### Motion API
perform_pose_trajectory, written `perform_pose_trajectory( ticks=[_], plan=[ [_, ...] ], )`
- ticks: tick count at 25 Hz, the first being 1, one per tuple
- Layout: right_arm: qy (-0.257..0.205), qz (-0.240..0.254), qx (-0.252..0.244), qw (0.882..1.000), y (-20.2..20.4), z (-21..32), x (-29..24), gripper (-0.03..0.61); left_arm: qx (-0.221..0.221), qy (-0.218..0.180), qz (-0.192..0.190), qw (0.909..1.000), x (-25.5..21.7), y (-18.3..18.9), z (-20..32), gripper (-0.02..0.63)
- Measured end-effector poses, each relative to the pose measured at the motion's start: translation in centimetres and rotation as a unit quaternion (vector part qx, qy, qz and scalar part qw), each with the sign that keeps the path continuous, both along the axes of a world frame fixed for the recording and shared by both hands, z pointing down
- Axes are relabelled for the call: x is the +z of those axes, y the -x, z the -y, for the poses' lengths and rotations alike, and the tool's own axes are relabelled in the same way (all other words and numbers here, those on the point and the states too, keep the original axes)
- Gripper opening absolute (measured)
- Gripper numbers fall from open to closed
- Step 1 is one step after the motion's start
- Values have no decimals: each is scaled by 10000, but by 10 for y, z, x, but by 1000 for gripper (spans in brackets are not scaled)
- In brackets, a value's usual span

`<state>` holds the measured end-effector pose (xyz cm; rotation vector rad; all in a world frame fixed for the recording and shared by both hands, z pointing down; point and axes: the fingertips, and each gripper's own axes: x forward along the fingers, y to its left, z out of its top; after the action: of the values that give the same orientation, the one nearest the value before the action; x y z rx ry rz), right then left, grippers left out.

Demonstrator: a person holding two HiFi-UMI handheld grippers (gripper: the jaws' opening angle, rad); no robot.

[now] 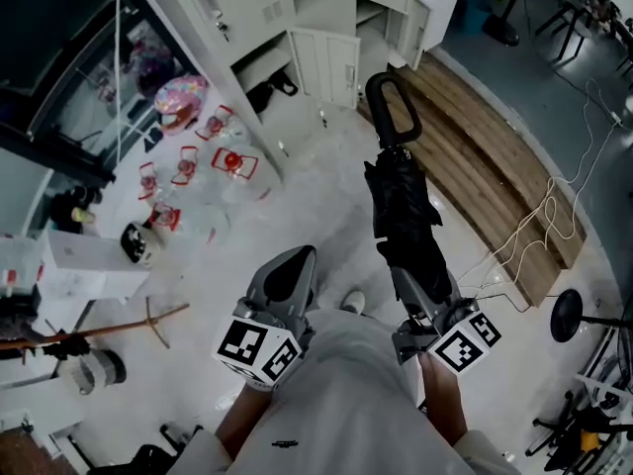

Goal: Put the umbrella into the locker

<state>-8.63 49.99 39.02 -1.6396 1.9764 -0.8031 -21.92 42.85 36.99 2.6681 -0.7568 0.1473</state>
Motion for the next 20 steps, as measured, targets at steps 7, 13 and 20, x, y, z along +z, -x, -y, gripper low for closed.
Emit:
perform_pose_trajectory(
  ticks=[7,13,20],
  plan=[
    [10,129,50,9999,-27,8,-2,284,155,155,92,9997,8,-28,10,18],
    [63,-6,125,9999,-51,32,-6,284,248,199,-226,9992,-4,-51,38,18],
    [237,13,277,9993,-81,73,-6,284,276,301,-393,9984,-2,-88,92,18]
  ],
)
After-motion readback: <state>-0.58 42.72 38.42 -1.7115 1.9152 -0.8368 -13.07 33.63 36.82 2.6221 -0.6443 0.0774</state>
